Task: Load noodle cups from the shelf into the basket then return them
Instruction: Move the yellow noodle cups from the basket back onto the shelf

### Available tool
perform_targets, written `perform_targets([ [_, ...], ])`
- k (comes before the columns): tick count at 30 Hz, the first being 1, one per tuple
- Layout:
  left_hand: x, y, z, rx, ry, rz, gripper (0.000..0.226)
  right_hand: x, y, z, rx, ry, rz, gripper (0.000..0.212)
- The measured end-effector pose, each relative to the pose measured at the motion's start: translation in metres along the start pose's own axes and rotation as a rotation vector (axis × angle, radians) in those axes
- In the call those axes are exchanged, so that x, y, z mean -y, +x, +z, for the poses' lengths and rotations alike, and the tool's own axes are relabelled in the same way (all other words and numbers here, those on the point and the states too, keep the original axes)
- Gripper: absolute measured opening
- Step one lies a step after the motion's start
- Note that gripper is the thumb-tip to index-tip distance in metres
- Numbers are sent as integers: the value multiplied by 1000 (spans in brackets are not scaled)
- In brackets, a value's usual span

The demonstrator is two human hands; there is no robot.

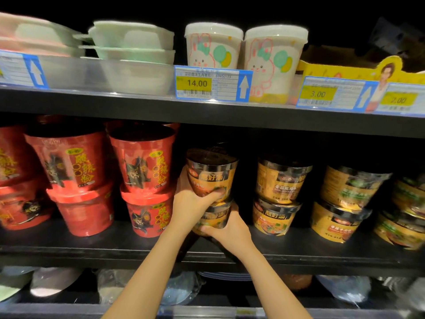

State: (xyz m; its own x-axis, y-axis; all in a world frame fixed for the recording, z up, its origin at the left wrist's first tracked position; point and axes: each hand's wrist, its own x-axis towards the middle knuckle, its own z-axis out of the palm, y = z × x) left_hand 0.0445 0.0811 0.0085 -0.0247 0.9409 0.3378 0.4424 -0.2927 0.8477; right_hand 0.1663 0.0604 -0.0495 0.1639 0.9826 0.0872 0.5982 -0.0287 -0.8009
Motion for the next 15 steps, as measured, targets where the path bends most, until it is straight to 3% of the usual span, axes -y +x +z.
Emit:
perform_targets([
  [4,-2,-1,-2,-69,-46,85,96,2,-1,-1,10,-13,6,92],
  [6,-1,-3,-3,-48,-6,82,107,4,-2,-1,27,-16,16,87],
  [15,13,-37,-15,-26,162,207,77,0,-42,-16,-87,-196,-74,81],
])
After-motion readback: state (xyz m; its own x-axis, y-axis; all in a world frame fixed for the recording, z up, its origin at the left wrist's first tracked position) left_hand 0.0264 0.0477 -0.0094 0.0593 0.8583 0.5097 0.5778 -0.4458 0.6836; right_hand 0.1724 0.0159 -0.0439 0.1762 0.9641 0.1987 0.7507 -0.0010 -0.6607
